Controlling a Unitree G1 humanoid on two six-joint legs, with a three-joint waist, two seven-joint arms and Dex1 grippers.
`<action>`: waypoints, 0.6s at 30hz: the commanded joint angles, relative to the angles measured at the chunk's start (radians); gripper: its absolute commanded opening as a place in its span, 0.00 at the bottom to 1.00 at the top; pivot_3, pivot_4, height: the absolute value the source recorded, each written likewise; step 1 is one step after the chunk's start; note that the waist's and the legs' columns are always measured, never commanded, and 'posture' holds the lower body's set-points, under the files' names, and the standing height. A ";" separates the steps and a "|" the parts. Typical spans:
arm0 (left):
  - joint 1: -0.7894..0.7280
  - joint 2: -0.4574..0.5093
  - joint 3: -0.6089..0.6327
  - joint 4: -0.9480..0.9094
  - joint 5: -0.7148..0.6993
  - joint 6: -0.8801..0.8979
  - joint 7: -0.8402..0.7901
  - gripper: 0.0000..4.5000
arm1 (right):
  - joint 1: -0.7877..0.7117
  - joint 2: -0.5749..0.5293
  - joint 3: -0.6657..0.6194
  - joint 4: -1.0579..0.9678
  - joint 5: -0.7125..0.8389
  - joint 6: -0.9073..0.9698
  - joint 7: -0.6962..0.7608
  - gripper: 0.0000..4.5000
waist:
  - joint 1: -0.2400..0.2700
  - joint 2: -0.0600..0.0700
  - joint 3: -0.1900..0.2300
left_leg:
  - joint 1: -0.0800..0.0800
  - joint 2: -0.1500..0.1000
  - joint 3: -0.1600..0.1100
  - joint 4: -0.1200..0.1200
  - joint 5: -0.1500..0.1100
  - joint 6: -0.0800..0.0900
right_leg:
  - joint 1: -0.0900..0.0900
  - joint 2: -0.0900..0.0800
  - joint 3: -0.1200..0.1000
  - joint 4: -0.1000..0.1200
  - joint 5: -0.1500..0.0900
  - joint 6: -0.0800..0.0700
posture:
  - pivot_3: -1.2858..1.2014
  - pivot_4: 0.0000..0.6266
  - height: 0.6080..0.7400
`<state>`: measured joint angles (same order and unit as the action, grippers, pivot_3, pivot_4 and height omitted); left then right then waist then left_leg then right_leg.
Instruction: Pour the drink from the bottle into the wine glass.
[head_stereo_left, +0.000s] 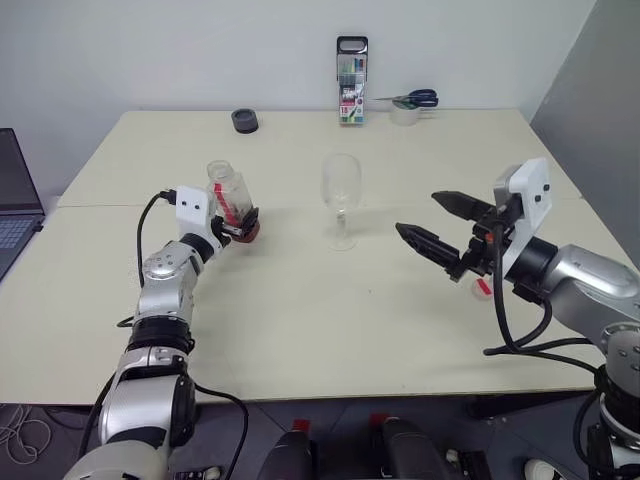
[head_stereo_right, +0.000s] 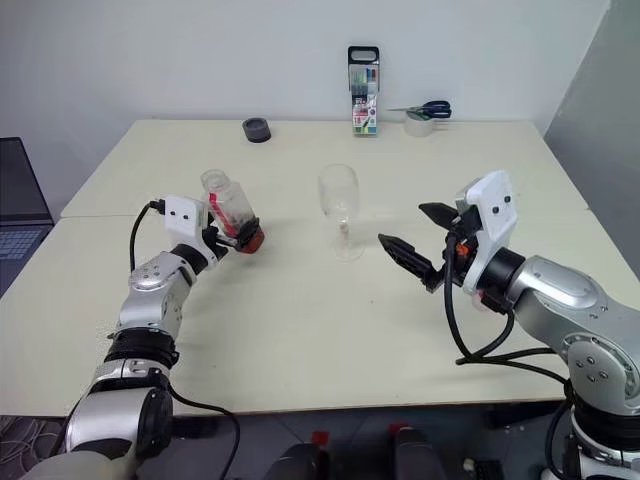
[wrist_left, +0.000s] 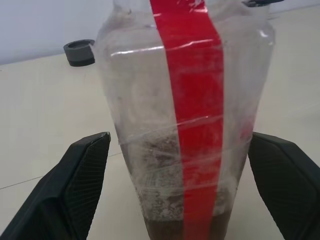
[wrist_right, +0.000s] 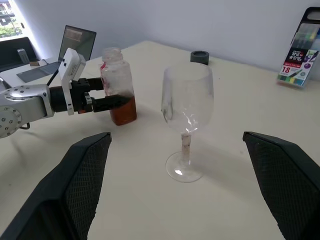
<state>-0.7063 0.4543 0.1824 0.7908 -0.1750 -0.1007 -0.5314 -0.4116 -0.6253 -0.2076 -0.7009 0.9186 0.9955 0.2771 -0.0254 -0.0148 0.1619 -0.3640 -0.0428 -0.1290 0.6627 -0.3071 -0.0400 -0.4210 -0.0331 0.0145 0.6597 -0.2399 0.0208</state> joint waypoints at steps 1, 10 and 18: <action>-0.039 0.009 0.007 0.034 0.003 -0.055 -0.015 0.81 | 0.005 -0.007 -0.014 -0.032 -0.006 -0.033 -0.006 1.00 | 0.000 0.000 0.000 | 0.000 0.000 0.000 0.000 0.000 0.000 | 0.000 0.000 0.000 0.000 0.000 0.000 | 0.52 0.24 1.00; -0.069 0.017 0.007 0.093 0.009 -0.095 -0.020 0.37 | 0.027 -0.005 -0.008 -0.040 -0.017 -0.049 -0.015 1.00 | -0.001 0.000 0.000 | 0.000 0.000 0.000 0.000 0.000 0.000 | 0.000 0.000 0.000 0.000 0.000 0.000 | 0.52 0.24 1.00; -0.118 0.032 -0.040 0.054 0.077 -0.104 0.007 0.37 | 0.028 -0.007 0.012 -0.047 -0.088 -0.109 -0.011 1.00 | -0.001 0.000 0.000 | 0.000 0.000 0.000 0.000 0.000 0.000 | 0.000 0.000 0.000 0.001 0.000 0.000 | 0.52 0.24 1.00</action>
<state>-0.7711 0.4652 0.1434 0.8997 -0.1048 -0.1841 -0.5304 -0.3712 -0.6250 -0.1902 -0.7088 0.8537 0.9272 0.2618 -0.0263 -0.0152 0.1620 -0.3642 -0.0432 -0.1291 0.6629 -0.3071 -0.0399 -0.4213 -0.0332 0.0142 0.6607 -0.2399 0.0209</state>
